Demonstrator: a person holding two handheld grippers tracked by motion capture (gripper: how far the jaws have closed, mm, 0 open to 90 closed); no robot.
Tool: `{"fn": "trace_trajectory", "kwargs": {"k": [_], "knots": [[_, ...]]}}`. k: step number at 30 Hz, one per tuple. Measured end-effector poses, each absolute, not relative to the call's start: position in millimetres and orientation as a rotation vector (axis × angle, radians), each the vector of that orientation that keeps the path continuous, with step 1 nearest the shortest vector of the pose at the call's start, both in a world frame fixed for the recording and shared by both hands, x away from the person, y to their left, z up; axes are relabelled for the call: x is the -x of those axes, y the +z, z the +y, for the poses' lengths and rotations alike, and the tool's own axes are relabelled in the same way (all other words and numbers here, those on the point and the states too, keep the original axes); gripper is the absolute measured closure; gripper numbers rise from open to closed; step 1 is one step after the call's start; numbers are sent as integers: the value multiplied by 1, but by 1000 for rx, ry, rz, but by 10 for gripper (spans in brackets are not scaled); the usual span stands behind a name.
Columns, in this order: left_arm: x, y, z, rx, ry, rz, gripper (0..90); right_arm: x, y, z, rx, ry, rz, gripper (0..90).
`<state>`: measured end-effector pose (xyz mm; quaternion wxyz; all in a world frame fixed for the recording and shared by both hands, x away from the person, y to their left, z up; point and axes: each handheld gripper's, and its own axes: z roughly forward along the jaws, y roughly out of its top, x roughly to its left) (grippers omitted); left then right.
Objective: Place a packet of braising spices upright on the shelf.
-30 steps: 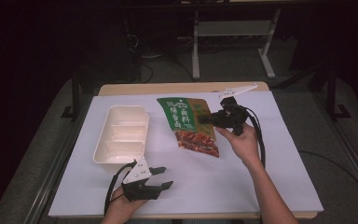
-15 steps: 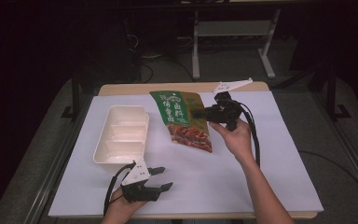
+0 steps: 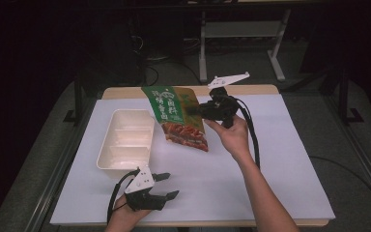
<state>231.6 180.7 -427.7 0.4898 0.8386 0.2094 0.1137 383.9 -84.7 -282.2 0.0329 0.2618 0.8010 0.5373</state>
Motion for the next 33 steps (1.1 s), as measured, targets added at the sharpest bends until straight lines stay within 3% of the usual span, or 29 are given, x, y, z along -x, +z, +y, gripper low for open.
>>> {"fn": "trace_trajectory", "kwargs": {"k": [33], "knots": [[-232, -426, 186, -2015, 286, 497, 326, -437, -265, 6, -680, 1703, 2433, 900]]}}
